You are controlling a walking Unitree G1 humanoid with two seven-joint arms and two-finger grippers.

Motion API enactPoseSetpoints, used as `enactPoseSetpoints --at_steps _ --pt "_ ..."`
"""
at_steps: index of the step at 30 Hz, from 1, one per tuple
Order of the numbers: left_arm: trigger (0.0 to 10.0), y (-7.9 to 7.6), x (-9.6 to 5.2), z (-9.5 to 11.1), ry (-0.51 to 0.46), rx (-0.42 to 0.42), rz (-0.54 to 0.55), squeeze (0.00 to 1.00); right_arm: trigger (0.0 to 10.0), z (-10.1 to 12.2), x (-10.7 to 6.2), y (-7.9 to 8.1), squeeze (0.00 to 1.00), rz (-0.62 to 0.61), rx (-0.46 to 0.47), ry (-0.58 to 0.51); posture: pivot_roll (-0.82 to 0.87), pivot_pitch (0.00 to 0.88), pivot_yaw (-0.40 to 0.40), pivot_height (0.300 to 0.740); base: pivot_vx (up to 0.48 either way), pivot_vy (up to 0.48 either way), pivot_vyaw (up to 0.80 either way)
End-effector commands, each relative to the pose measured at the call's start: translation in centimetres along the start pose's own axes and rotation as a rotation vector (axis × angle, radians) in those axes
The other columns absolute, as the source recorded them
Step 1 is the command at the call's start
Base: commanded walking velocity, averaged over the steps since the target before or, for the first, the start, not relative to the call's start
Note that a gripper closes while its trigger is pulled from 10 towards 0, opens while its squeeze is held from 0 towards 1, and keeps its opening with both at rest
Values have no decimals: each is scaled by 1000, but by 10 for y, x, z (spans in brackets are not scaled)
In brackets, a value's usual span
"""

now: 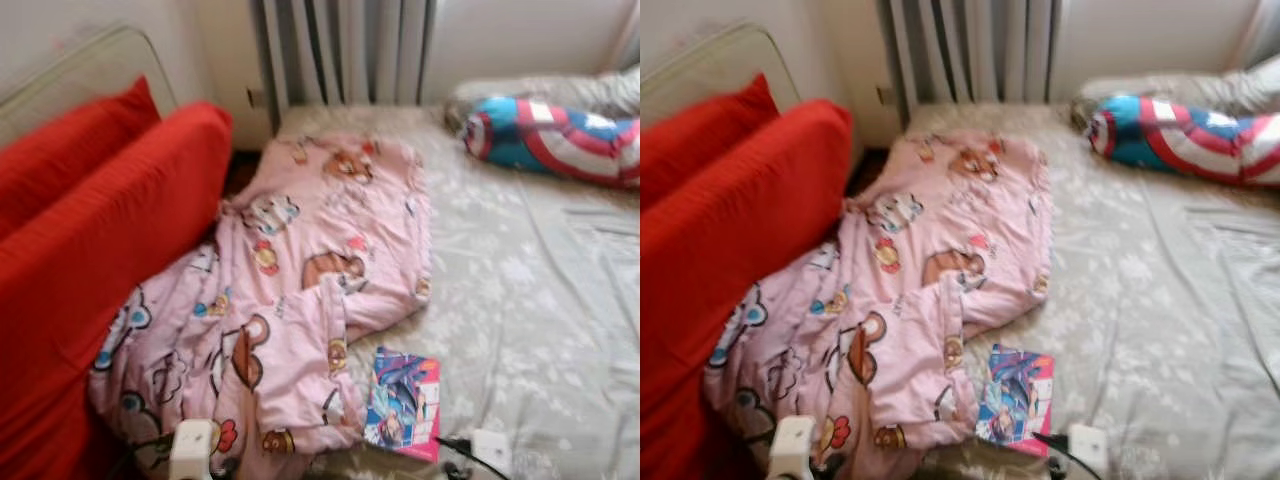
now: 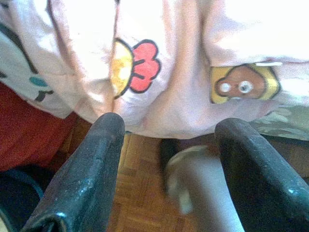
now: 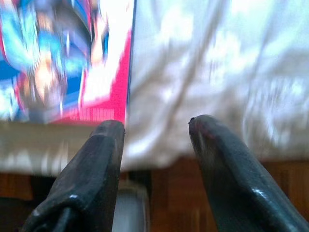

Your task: Clean up the room

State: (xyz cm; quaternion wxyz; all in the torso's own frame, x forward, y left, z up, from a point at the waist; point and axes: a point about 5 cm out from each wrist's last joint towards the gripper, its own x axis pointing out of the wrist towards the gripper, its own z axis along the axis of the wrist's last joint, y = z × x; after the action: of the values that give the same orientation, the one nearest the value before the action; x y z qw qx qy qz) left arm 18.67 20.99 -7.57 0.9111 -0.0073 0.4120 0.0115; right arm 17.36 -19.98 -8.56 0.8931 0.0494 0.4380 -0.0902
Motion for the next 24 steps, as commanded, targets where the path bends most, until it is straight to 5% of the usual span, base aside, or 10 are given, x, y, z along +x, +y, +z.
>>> enactPoseSetpoints --at_steps 1,8,14,15,16,17,24 --pt "10000 9 -3 -5 0 -13 25 0 10000 -2 0 13 0 36 7 -1 79 87 27 740 0 0 0" --pt "10000 7 -4 2 -88 -37 6 0 10000 15 3 19 0 63 5 -74 76 88 23 740 0 0 0" --pt "10000 5 -5 11 -189 -58 -19 0 10000 58 4 28 0 109 38 -291 68 91 19 740 0 0 0" --pt "10000 0 -1 30 -257 -36 -29 0 10000 62 3 29 0 113 39 -314 68 91 19 740 0 0 0" --pt "10000 -11 0 75 -449 25 -59 0 10000 71 2 32 0 132 33 -372 64 92 15 740 0 0 0" --pt "10000 -15 -2 89 -524 46 -67 0 10000 74 1 34 0 144 26 -401 62 95 13 740 0 0 0" --pt "10000 -19 -23 114 -770 6 -96 0 10000 96 -11 44 0 212 -24 -596 60 110 0 740 0 0 0"
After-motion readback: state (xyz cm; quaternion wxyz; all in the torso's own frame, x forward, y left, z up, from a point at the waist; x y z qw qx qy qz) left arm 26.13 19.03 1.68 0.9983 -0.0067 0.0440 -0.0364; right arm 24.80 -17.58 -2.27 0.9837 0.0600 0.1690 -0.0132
